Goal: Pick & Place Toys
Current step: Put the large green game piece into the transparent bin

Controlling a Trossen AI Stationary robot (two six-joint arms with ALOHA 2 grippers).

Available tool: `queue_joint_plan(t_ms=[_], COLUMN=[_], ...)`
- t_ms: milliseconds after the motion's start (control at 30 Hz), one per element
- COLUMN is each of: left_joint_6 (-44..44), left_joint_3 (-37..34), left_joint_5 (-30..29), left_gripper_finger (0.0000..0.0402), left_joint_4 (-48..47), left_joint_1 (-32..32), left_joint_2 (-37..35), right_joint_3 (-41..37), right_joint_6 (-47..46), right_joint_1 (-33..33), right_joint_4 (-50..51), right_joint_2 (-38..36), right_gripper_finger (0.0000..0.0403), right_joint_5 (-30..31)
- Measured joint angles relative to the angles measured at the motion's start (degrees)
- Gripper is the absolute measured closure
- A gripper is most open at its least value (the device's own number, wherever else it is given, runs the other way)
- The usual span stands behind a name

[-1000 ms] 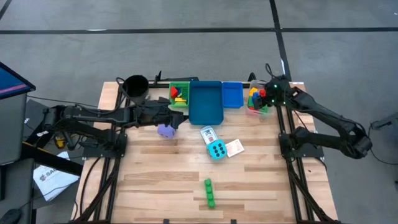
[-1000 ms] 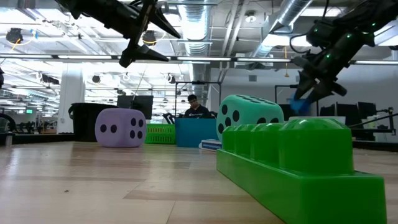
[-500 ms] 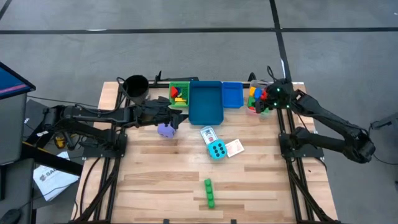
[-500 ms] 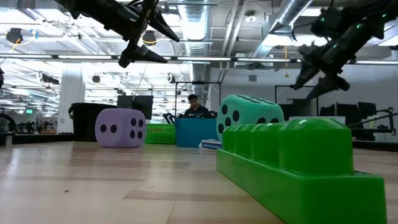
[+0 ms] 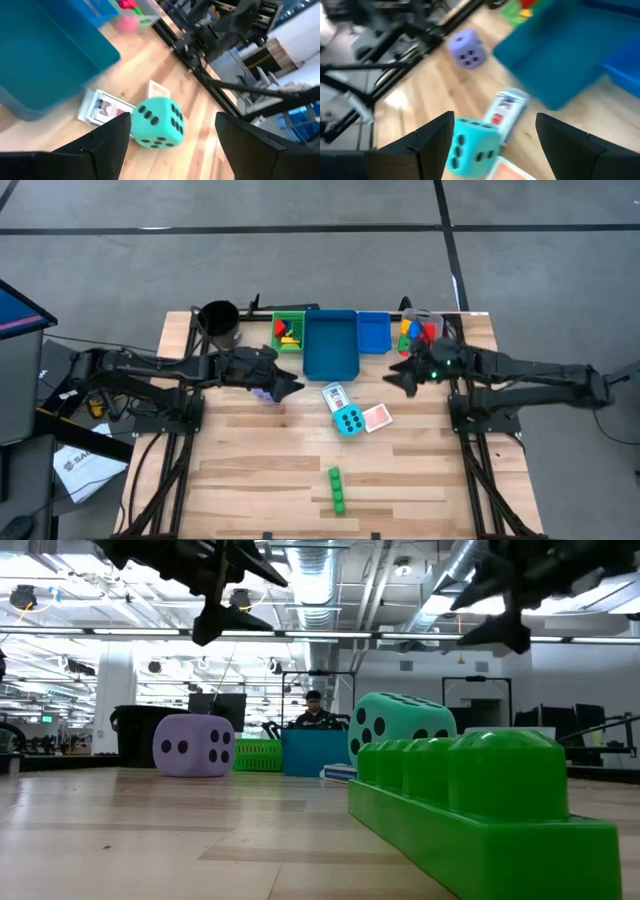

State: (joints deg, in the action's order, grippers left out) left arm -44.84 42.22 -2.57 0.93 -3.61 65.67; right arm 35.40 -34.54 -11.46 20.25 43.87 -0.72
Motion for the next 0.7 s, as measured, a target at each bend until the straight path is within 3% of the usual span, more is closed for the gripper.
queue_joint_plan(t_ms=[200, 467, 700], left_joint_6=[0.00, 0.00, 2.91], left_joint_3=[0.00, 0.00, 0.00], left_joint_5=[-0.72, -3.32, -3.45], left_gripper_finger=[0.0117, 0.0117, 0.0117], left_joint_4=[0.00, 0.00, -0.02], left_joint_1=[4.10, 6.16, 6.16], left_joint_2=[0.00, 0.00, -0.02], right_joint_3=[0.00, 0.02, 3.97], right_joint_6=[-0.30, -6.42, -16.72], right_joint_1=[13.23, 24.50, 34.38], right_joint_4=[-7.64, -22.61, -29.55], right_joint_2=[4.58, 16.08, 28.60], right_gripper_finger=[0.0127, 0.0127, 0.0127], right_joint_5=[6.47, 9.05, 20.33])
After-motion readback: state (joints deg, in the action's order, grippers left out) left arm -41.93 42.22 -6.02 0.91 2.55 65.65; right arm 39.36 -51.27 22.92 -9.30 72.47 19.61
